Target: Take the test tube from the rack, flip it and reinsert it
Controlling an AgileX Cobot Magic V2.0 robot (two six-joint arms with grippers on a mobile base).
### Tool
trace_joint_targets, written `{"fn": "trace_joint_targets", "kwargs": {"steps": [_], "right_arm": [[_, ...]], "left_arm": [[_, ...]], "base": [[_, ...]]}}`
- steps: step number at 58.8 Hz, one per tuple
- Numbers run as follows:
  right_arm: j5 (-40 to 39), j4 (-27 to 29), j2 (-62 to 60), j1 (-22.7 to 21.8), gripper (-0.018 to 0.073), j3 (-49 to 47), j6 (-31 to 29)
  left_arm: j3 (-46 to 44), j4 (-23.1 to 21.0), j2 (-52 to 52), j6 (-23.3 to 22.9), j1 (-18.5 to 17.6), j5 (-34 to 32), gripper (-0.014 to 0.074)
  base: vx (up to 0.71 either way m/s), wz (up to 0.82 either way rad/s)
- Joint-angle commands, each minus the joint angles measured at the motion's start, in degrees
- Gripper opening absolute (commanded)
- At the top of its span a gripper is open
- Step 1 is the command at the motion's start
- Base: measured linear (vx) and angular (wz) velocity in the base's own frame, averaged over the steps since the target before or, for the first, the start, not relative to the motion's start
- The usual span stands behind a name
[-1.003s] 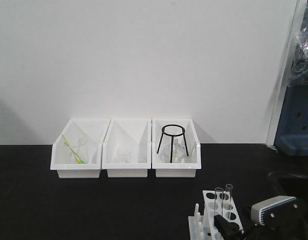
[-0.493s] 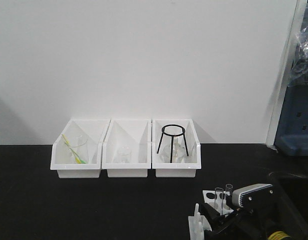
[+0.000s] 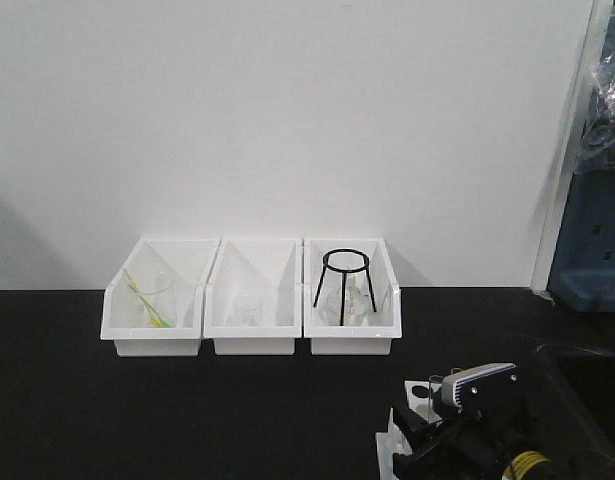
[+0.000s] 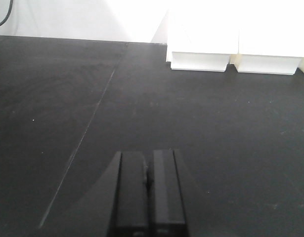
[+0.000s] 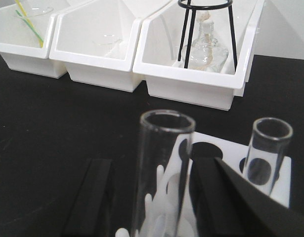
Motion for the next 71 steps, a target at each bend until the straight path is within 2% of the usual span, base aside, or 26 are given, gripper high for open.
{"fn": "trace_joint_targets", "kwargs": {"steps": [1, 16, 24, 49, 71], "right_arm": [[-4.7, -0.1, -2.2, 0.0, 0.0331, -1.5, 0.0], [-5.4, -0.1, -2.4, 0.0, 0.0113, -1.5, 0.0], [-5.4, -0.7, -4.1, 0.0, 0.0050, -1.5, 0.0], [-3.9, -0.9, -16.8, 0.0, 0.0040, -1.5, -1.8], [7.9, -1.1, -24.9, 0.0, 0.0043, -6.1, -1.7]], "left_arm": [[0.0, -0.2, -0.7, 0.0, -0.4, -5.0, -0.0006], [0.0, -0.2, -0.7, 0.0, -0.4, -5.0, -0.0006], [0.0, -0.2, -0.7, 0.0, -0.4, -5.0, -0.0006], [0.0, -0.2, -0.7, 0.0, -0.4, -5.0, -0.0006], [0.0, -0.2, -0.7, 0.0, -0.4, -5.0, -0.0006]], "base": [[0.00, 0.00], [0.00, 0.00], [0.00, 0.00], [0.00, 0.00], [0.00, 0.00]]}}
